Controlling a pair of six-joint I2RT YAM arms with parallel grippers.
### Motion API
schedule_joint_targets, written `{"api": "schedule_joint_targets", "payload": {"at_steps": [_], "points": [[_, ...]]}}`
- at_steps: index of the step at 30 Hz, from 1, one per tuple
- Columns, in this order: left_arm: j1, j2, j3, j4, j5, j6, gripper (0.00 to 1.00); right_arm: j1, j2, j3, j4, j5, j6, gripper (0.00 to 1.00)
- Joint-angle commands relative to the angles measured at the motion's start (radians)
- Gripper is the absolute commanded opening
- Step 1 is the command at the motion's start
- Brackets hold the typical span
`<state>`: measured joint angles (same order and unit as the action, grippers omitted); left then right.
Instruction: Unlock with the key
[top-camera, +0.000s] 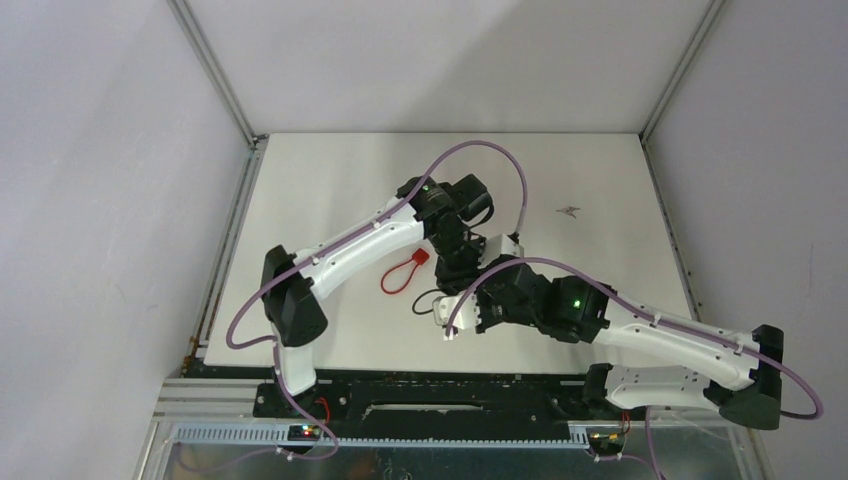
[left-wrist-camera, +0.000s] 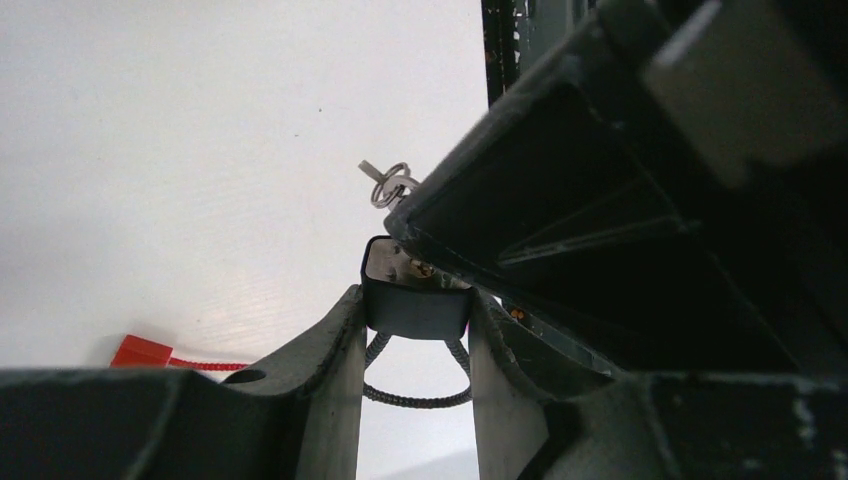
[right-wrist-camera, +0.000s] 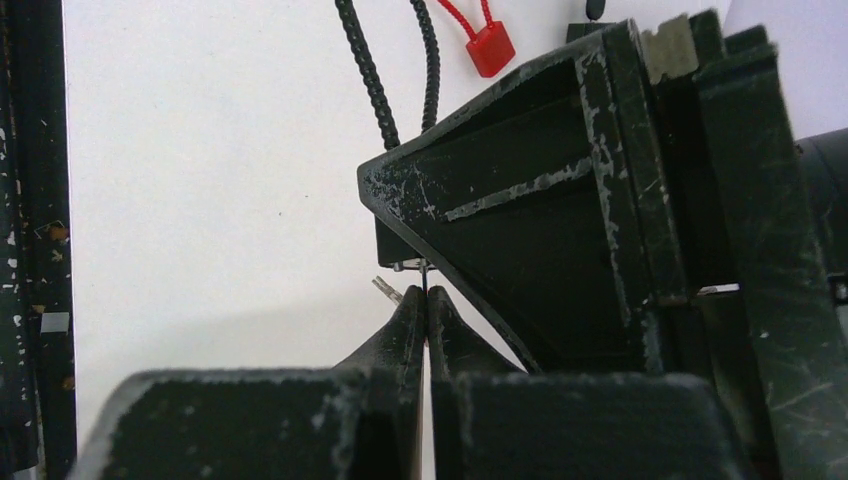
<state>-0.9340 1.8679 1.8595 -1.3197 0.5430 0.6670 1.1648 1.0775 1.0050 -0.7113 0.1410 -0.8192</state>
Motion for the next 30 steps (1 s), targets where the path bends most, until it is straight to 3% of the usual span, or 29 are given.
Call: {"api": "schedule_joint_targets", "payload": {"at_steps": [1,9,16,23,30], "points": [[-0.014,0.015,0.07,0.118,-0.018,-0.061,0.0,0.032,0.019,0.069,0.066,-0.049,0.021,0.0],[-0.014,0.041,0.102,0.084,-0.006,-0.067,0.0,0.08,0.065,0.07,0.072,0.041,0.008,0.0],[-0.012,-0.006,0.038,0.114,-0.002,-0.018,0.0,0.005,0.069,0.066,0.044,-0.079,0.055,0.0],[0.01,-0.024,0.023,0.056,0.117,0.079,0.0,-0.079,-0.038,-0.039,0.125,-0.18,0.005,0.0],[0.032,-0.019,0.027,-0.003,0.202,0.161,0.0,-0.068,-0.12,-0.152,0.179,-0.151,-0.091,0.0]]}}
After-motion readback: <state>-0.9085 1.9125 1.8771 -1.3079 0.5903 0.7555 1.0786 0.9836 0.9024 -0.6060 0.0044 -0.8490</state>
